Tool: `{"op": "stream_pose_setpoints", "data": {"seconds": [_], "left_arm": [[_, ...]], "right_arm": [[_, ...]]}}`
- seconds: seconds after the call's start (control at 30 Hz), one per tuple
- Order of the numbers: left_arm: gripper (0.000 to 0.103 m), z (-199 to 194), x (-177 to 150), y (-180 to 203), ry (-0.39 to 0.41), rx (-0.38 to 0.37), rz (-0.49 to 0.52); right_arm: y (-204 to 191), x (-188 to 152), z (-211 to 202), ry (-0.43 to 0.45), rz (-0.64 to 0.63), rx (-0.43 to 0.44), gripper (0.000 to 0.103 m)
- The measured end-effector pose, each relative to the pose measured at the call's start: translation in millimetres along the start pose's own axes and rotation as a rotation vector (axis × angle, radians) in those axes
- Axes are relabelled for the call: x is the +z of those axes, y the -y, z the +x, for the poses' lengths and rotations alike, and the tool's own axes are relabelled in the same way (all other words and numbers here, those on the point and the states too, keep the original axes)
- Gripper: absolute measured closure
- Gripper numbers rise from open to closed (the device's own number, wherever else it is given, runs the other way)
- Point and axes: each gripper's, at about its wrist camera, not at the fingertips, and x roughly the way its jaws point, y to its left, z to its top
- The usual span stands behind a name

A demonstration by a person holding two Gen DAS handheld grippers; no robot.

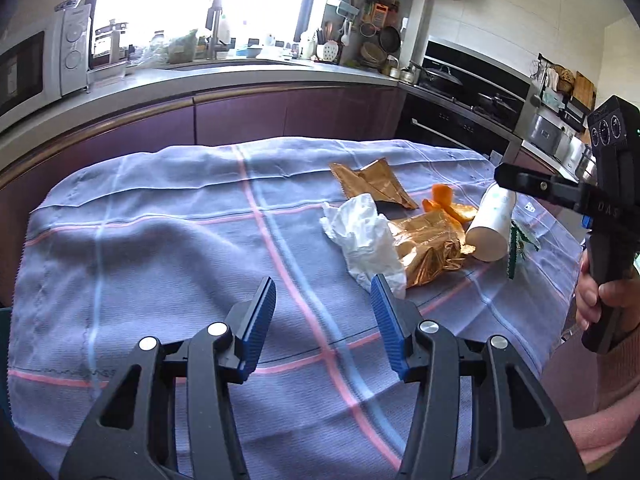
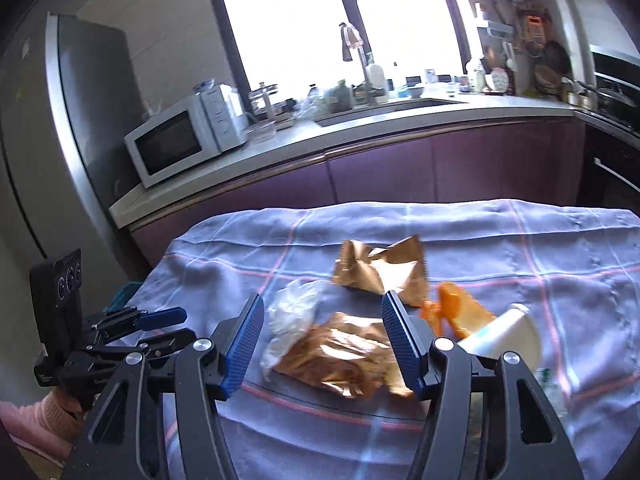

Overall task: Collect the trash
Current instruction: 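Grasp the white tissue with the left tool while right tool grasps the paper cup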

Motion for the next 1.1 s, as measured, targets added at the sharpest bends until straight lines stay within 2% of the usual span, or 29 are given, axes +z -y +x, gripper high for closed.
{"op": "stream_pose_setpoints", "data": {"seconds": [0.13, 0.23, 0.4, 0.57, 0.63, 0.83, 0.97, 1.1], "left_arm": [[0.053, 20, 8, 15, -0.037, -0.019, 0.016], [0.052, 40, 17, 23, -0.08, -0.017, 0.014], [0.051, 63, 27, 34, -0.12, -0.032, 0.012], [0.05, 84, 29, 33, -0.174, -0.031, -0.014], [0.05, 93, 29, 33, -0.192, -0.031, -0.025], [0.06, 104, 36, 26, -0.211, -0.055, -0.058], [0.078, 110, 38, 25, -0.225, -0.068, -0.061], [0.091, 109, 38, 26, -0.214, -0.071, -0.06]], "right_arm": [[35, 3, -14, 0.044, 0.045, -0.086, 0.044], [58, 4, -15, 0.046, 0.061, -0.13, 0.044], [86, -2, -2, 0.003, 0.117, -0.085, 0.044], [83, -13, 8, -0.057, 0.1, -0.013, 0.045], [78, -15, 9, -0.066, 0.083, 0.005, 0.05], [67, -15, 8, -0.067, 0.054, 0.057, 0.07], [57, -13, 6, -0.067, 0.026, 0.079, 0.076], [49, -11, 0, -0.061, 0.009, 0.094, 0.082]]}}
